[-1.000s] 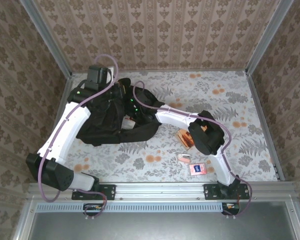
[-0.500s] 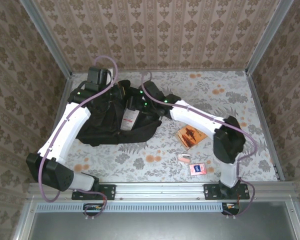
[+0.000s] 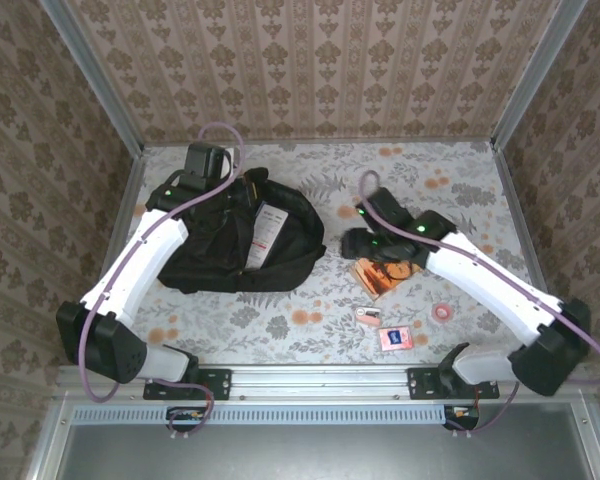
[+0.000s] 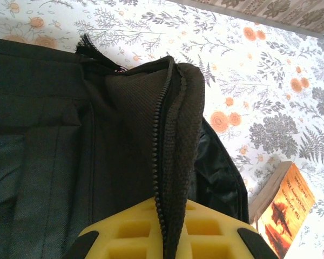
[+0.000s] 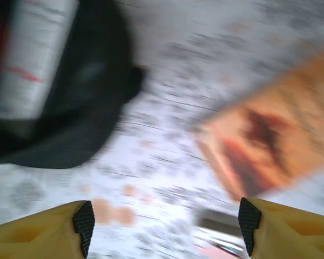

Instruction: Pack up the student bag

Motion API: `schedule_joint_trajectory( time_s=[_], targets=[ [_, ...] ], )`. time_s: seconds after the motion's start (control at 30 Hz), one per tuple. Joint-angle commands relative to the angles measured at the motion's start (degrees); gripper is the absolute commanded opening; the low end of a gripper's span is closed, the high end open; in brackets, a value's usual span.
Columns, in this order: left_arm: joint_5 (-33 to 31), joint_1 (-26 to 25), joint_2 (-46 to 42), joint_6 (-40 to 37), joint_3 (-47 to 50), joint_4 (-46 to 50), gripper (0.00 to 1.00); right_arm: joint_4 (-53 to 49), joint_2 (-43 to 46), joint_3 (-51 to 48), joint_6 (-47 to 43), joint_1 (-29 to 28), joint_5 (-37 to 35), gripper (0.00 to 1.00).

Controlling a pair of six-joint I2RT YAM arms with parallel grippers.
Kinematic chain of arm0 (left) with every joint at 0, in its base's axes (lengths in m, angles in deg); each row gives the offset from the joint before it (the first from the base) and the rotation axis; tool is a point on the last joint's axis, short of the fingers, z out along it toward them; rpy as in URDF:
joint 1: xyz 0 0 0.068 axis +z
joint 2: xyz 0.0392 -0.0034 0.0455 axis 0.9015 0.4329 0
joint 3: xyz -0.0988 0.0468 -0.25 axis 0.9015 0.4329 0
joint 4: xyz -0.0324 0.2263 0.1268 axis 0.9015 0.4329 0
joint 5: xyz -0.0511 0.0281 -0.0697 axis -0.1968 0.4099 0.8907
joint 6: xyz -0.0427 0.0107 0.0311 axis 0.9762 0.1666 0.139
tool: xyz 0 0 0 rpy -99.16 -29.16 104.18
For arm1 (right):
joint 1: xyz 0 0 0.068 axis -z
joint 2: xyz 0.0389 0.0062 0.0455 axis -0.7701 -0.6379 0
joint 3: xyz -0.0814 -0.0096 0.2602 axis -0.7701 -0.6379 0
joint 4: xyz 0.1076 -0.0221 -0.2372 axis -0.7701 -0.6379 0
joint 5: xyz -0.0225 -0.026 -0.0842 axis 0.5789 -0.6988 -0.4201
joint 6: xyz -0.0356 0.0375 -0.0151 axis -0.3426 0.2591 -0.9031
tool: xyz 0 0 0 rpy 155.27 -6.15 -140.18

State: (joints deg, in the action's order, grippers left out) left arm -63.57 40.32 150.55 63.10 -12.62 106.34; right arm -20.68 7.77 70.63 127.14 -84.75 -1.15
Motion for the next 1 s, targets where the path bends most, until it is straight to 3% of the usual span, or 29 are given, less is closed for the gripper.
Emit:
schedule_joint_trajectory(
  time_s=[0.0,0.13,0.37,0.63,0.97],
  targets=[
    [2.5,-0.3,-1.5,2.0,1.2,-3.6,0.00,-10.3,9.1,-7.8,5.9,7.4,-6.0,0.84],
    [5.0,0.6,-1.4,3.2,1.7,-4.0,0.00,-9.3,13.9,-16.2,11.7,17.8,-3.1,0.88],
    [4.1,0.7,-2.7,2.7,2.6,-4.0,0.00,-4.4,7.9,-23.7,13.7,30.0,1.1,0.92],
    [2.7,0.7,-3.0,1.9,2.6,-3.5,0.00,0.0,-3.6,-24.7,12.7,32.9,4.4,1.00],
    [3.8,1.3,-2.2,2.5,2.5,-3.9,0.00,8.8,-2.7,-31.8,13.6,37.6,8.9,0.97]
  ],
)
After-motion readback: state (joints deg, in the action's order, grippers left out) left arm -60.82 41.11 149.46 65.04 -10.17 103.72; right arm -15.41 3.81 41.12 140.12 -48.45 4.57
